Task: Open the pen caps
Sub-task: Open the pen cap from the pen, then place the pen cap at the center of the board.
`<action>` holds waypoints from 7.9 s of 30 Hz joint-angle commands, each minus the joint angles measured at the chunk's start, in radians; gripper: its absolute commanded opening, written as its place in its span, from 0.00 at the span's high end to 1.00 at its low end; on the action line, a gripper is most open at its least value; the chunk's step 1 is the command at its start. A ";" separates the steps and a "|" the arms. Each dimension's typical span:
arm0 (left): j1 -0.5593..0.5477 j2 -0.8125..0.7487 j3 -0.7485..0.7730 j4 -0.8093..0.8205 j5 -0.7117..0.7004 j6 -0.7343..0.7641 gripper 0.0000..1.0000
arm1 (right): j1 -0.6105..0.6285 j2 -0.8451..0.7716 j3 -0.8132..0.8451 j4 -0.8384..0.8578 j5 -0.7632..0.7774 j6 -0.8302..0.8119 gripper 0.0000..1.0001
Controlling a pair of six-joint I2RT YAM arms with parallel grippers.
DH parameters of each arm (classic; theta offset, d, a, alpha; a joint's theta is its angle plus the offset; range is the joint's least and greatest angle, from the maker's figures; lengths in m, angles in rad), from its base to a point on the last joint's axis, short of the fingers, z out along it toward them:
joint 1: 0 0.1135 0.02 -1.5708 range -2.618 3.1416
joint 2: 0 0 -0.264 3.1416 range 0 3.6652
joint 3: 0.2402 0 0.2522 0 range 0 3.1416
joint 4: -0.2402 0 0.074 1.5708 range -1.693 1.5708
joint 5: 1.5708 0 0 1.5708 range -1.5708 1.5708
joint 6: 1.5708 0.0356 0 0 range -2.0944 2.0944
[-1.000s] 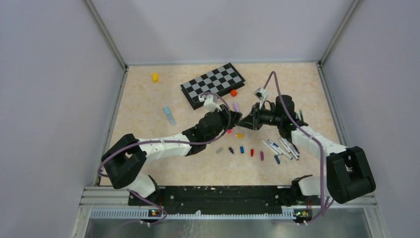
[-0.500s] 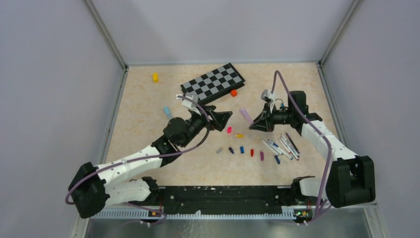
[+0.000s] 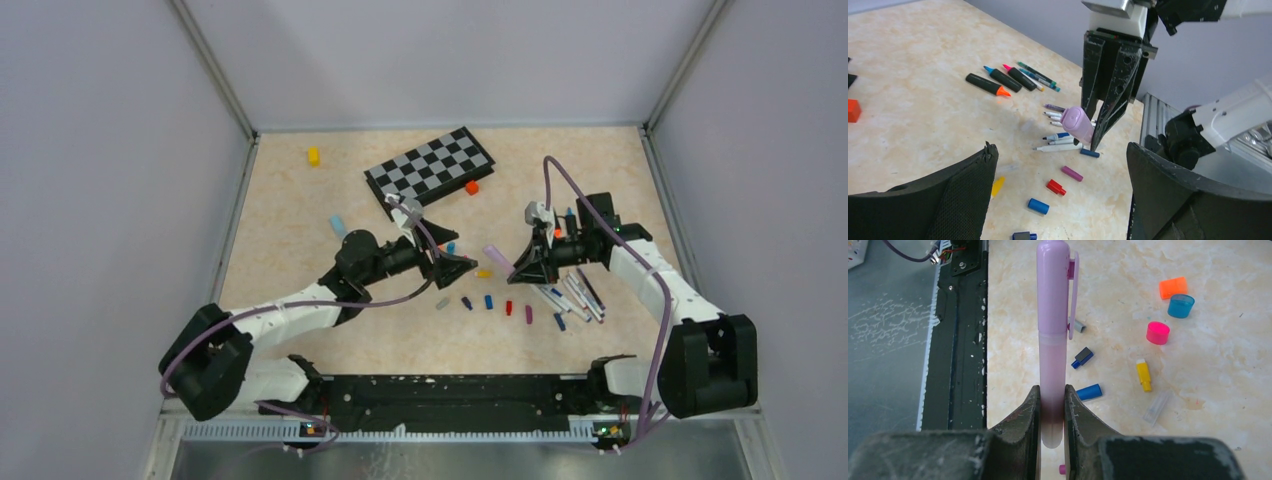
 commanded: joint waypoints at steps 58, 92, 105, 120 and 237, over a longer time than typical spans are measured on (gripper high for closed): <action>0.216 0.227 0.402 0.255 0.314 0.090 1.00 | 0.028 0.083 0.076 -0.186 -0.019 -0.243 1.00; 0.262 -0.063 0.218 -0.001 0.134 0.149 1.00 | -0.063 0.022 0.118 -0.277 0.009 -0.326 1.00; 0.264 -0.136 0.109 -0.007 0.088 0.110 1.00 | -0.088 0.026 0.113 -0.253 0.017 -0.297 1.00; 0.265 -0.170 0.019 -0.007 0.085 0.079 1.00 | -0.107 0.035 0.108 -0.234 0.023 -0.279 1.00; 0.265 -0.249 -0.090 -0.071 0.029 0.053 1.00 | -0.115 0.051 0.099 -0.214 0.040 -0.257 1.00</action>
